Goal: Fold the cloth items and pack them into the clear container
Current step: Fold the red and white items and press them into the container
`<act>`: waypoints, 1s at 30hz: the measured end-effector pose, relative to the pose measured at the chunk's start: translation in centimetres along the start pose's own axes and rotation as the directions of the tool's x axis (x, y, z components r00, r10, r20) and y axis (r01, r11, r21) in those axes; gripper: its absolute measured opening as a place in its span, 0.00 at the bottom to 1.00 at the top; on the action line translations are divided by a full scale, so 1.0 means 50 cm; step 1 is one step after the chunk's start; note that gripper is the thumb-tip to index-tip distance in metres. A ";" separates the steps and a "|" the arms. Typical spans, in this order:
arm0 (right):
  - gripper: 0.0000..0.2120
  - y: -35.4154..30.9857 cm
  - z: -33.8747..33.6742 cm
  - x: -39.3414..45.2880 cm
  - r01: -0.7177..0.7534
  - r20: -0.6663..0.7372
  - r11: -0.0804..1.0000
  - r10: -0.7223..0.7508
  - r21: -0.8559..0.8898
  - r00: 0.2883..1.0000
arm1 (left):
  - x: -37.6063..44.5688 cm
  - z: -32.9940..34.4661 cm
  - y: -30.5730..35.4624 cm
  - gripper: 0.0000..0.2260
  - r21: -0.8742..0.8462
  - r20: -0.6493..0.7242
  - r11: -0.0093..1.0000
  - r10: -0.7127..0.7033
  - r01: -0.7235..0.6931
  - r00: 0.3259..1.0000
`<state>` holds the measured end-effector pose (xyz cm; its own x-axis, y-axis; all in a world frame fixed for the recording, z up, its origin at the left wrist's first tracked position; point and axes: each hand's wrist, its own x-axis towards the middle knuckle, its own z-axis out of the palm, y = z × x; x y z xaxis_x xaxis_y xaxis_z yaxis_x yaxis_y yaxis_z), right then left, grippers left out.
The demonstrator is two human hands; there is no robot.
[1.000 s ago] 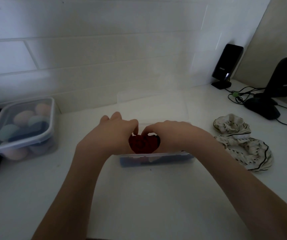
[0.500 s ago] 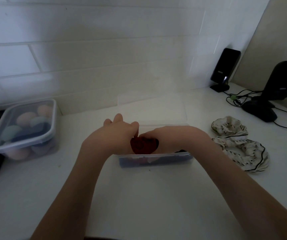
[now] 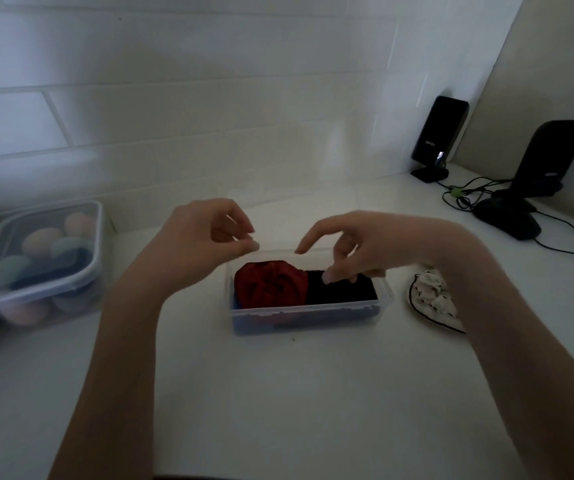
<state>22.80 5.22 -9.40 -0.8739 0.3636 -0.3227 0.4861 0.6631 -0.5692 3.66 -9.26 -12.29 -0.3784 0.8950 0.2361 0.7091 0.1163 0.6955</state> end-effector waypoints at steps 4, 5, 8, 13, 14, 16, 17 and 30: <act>0.13 0.054 -0.056 -0.035 -0.140 -0.230 0.985 0.114 -0.101 0.967 | 0.006 0.019 0.006 0.03 0.049 -0.139 0.998 0.052 -0.045 0.989; 0.16 0.078 -0.065 -0.038 -0.219 -0.274 0.971 0.186 -0.095 0.943 | 0.007 0.024 0.008 0.03 0.043 -0.147 0.998 0.061 -0.055 0.987; 0.28 0.150 -0.065 -0.027 -0.472 -0.338 0.879 0.424 -0.069 0.840 | 0.008 0.042 0.013 0.01 0.029 -0.137 0.996 0.090 -0.087 0.987; 0.28 0.196 -0.030 0.012 -0.614 -0.311 0.753 0.540 -0.237 0.782 | 0.010 0.065 0.012 0.01 0.059 -0.056 0.992 0.111 -0.108 0.992; 0.24 0.199 -0.027 0.019 -0.604 -0.325 0.765 0.526 -0.222 0.786 | 0.011 0.067 0.011 0.01 0.064 -0.051 0.992 0.114 -0.111 0.992; 0.12 0.202 -0.024 0.031 -0.563 -0.364 0.812 0.483 -0.154 0.796 | 0.012 0.072 0.009 0.01 0.076 -0.042 0.990 0.122 -0.119 0.992; 0.10 0.201 -0.021 0.036 -0.535 -0.376 0.834 0.457 -0.133 0.806 | 0.012 0.075 0.008 0.01 0.082 -0.036 0.989 0.127 -0.124 0.991; 0.09 -0.023 -0.030 -0.036 0.456 -0.664 0.851 -0.185 0.261 0.725 | 0.012 0.094 0.029 0.24 -0.237 -0.068 0.952 0.185 -0.196 0.980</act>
<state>23.82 4.79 -7.05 -0.7278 0.5755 0.3730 0.0174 0.5592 -0.8289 7.27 -6.54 -14.31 -0.2804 0.8699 0.4059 0.6075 -0.1666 0.7766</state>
